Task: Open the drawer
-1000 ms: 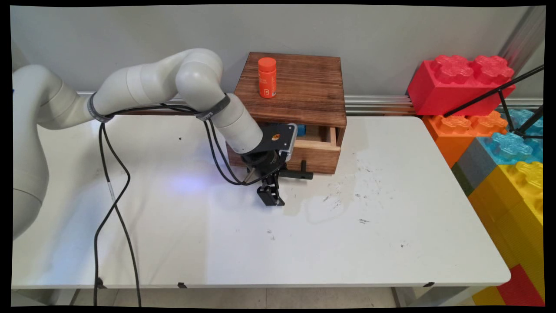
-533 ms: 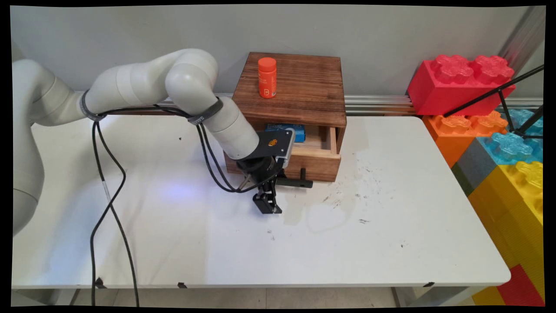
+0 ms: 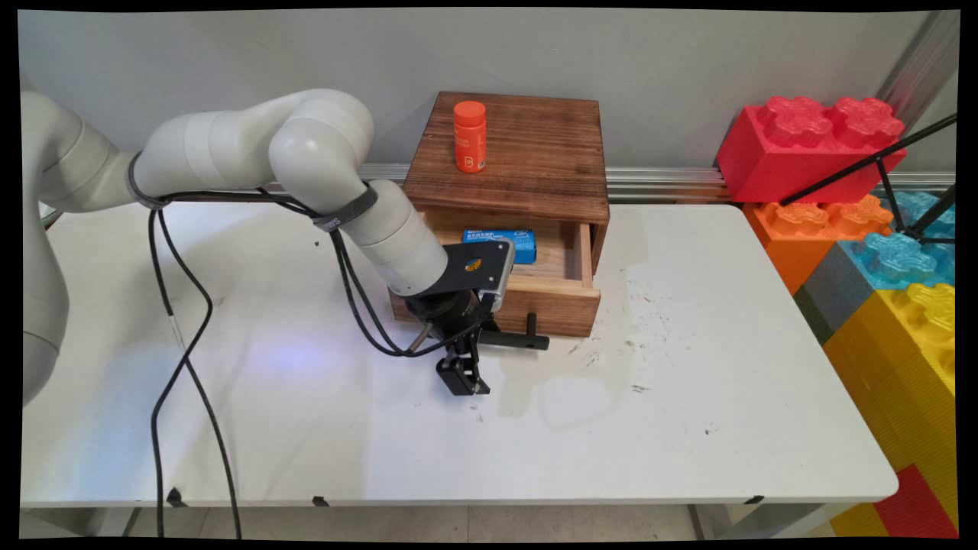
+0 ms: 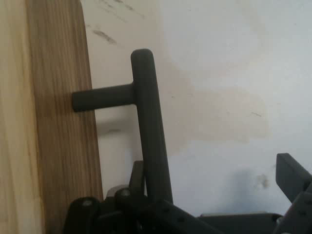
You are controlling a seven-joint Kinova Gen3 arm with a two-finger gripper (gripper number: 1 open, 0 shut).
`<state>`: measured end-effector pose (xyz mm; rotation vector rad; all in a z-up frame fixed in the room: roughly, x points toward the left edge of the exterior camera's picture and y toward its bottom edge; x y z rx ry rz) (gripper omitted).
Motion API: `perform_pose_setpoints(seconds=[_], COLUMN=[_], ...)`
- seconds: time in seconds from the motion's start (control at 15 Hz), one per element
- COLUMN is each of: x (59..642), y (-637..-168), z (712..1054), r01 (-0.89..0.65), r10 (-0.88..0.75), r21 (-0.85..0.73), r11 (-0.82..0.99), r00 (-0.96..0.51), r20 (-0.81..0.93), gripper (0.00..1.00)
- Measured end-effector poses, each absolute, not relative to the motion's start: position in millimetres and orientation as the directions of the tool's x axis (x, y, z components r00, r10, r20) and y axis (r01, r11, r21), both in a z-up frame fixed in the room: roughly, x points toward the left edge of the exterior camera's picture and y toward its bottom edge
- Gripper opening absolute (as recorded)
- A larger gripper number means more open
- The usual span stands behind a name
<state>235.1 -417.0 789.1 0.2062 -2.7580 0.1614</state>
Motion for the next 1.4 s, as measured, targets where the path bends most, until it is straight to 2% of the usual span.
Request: perform_pose_setpoints(seconds=[1.4], x=[216.4], y=[-340.0], z=[788.0], r01=[-0.217], r10=[-0.181], r21=[-0.061], r11=[0.974], r00=[-0.912], r20=[0.368], gripper=[1.0])
